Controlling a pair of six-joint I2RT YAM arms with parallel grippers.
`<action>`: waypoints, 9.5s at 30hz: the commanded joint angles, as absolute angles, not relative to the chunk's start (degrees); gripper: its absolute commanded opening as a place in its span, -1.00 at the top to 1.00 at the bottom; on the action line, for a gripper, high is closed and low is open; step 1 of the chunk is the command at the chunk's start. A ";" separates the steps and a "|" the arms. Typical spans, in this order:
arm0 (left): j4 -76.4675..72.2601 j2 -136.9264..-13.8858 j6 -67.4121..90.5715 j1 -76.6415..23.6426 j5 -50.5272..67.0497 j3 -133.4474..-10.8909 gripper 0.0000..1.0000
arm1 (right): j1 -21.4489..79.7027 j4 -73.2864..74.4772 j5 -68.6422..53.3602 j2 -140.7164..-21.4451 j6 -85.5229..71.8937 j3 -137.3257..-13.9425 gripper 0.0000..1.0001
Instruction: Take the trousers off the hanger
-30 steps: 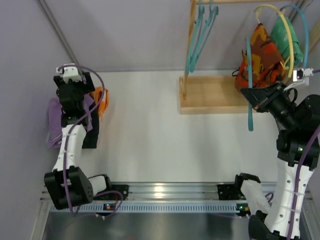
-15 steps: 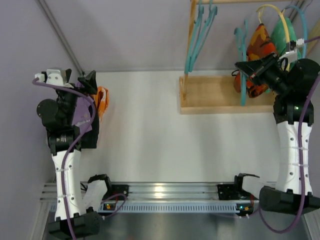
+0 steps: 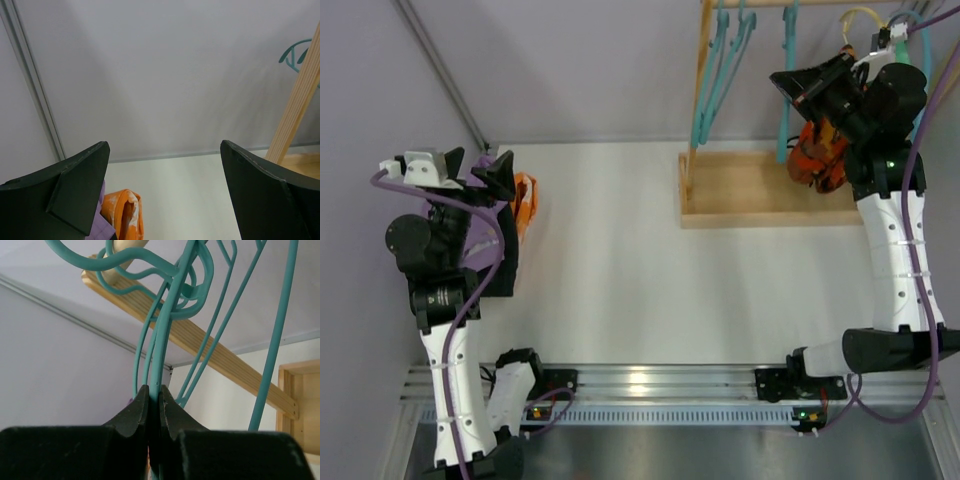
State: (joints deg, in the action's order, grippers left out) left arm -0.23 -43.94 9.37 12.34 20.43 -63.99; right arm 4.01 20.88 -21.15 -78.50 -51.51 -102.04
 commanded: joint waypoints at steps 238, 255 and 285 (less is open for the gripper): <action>-46.41 -94.66 -28.04 -75.41 -25.40 -76.99 1.00 | -16.79 -2.37 -56.78 -46.06 -79.28 -76.30 1.00; -42.01 -87.54 -32.95 -76.55 -21.45 -90.44 1.00 | -18.63 -3.16 -55.19 -45.35 -72.25 -55.02 1.00; -40.34 -89.56 -41.93 -74.27 -22.85 -110.13 1.00 | -37.71 33.78 -73.75 -51.85 -29.82 -48.94 1.00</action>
